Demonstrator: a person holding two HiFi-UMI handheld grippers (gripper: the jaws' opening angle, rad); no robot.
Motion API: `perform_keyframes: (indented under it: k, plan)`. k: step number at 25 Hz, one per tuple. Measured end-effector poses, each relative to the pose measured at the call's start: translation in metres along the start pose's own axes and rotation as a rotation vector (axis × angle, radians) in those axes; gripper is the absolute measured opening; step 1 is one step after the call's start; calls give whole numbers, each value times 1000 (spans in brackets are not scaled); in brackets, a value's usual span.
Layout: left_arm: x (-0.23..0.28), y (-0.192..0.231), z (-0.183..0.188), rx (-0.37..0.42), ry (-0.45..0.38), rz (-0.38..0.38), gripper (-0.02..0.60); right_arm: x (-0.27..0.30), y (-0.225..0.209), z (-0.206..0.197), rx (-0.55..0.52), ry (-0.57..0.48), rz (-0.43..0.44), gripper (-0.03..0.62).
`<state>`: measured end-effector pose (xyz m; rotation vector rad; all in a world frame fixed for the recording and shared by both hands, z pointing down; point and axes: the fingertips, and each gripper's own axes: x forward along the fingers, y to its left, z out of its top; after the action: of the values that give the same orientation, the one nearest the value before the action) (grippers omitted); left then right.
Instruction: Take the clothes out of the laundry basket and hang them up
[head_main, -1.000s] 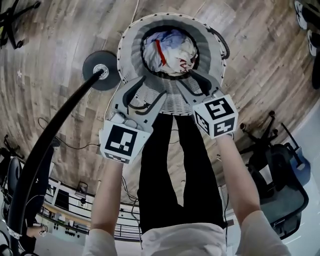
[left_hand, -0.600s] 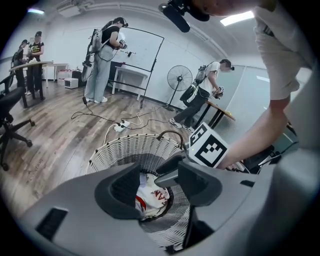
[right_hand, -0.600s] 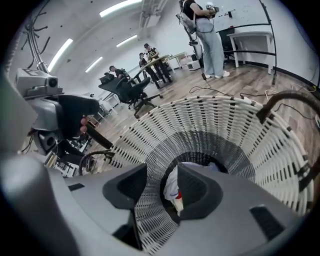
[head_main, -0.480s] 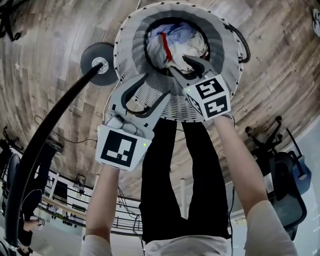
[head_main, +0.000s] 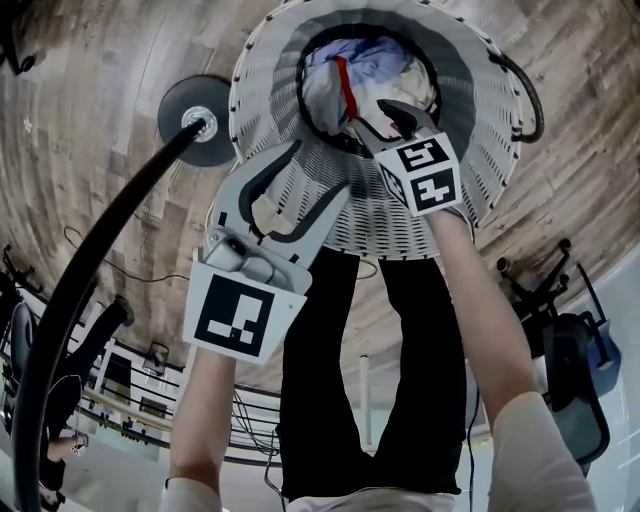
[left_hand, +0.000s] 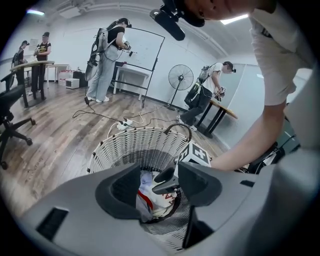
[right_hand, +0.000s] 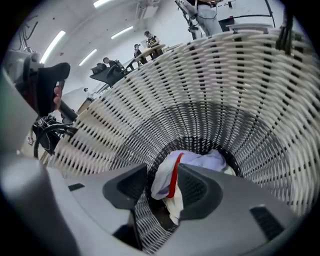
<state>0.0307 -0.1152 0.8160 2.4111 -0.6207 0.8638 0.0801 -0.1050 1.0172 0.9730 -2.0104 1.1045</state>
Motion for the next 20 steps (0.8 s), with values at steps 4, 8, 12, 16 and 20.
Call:
perform_keyframes:
  k: [4,8,12,16,20]
  plan:
    - [1,4,-2,9,-11,-18,239,25,-7,-11,8,3,-4,198]
    - [1,10,-8,14,-8,-20,239,51,-7,-18,-1,5,-7,196]
    - [0,15,-14,-24,-13,-18,231,73,-9,-28,-34,38,-6,196]
    - [-1,15,-20,-79,-26,-25,222,86,-12,-37,-20,56,-14,196]
    - [-2,15,-24,-67,-19,-34,221,98,-16,-46,-17,82,-34,189]
